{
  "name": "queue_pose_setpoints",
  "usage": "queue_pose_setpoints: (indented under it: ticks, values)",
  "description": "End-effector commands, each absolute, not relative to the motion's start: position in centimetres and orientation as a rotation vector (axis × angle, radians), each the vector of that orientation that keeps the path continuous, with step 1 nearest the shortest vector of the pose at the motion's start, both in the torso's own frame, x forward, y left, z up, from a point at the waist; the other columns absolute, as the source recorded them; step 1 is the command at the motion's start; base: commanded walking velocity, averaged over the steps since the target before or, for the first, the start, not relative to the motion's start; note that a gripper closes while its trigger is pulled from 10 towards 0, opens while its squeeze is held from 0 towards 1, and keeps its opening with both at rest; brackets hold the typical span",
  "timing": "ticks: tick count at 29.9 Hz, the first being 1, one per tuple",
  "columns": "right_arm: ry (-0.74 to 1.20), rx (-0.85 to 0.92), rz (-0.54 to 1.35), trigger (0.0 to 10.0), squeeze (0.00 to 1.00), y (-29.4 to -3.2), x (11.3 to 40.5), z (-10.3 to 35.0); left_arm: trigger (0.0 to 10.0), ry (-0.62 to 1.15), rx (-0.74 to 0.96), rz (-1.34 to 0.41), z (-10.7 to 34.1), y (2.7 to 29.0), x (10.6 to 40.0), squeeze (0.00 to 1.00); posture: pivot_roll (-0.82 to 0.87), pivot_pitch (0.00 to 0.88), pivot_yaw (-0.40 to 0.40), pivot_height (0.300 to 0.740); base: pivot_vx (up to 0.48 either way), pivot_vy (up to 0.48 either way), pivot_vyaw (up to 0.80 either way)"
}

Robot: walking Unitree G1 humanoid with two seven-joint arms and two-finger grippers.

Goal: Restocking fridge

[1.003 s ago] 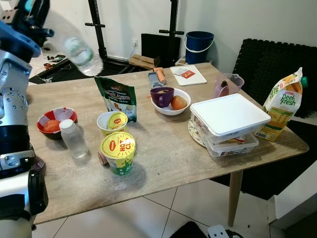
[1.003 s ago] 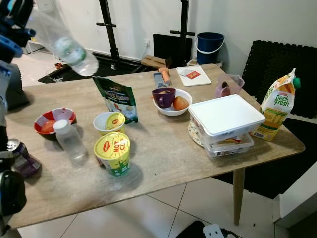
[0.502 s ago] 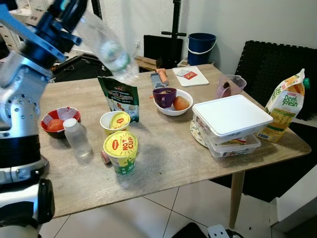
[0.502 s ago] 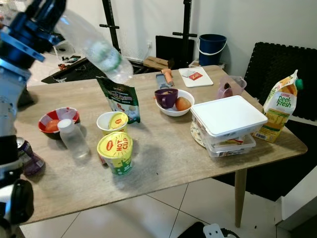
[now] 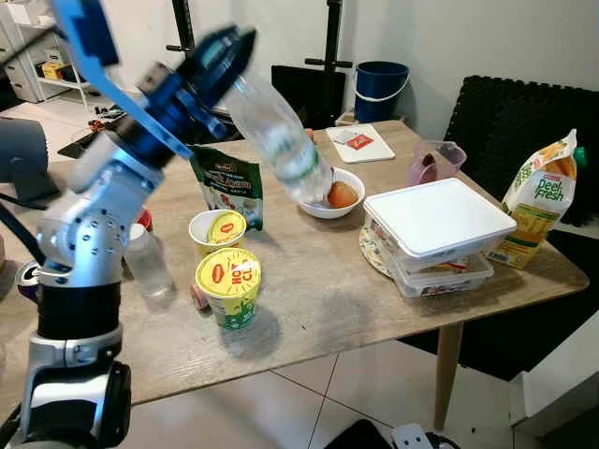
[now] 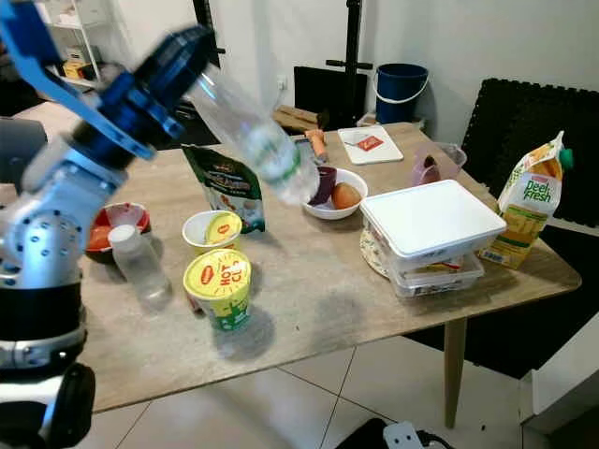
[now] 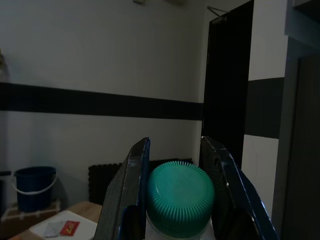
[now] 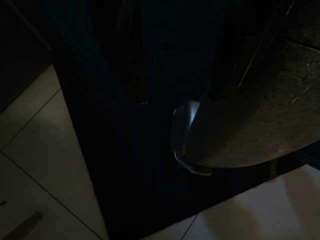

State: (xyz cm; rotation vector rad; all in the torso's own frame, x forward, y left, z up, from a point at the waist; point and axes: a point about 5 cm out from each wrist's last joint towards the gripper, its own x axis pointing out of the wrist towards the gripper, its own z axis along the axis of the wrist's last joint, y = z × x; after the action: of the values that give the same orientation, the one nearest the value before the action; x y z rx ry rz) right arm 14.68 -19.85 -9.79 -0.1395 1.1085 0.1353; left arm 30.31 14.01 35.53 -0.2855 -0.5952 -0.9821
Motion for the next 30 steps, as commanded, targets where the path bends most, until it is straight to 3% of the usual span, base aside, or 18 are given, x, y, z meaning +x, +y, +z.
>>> queue_pose_setpoints:
  ticks: [1,30]
  values:
    - [1.123,-0.129,0.125,10.0,0.00,-19.8,14.2,-10.0,10.0,-0.600,-0.305,-1.026,35.5,13.5,29.7,0.00,0.01,0.054,0.030,0.740,0.000,0.000,0.00]
    - [1.113,-0.121,0.135,10.0,0.00,-19.7,14.4,-9.9,10.0,-0.488,-0.301,-1.207,32.5,9.1,28.0,0.00,0.01,0.051,0.030,0.740,0.000,0.000,0.00]
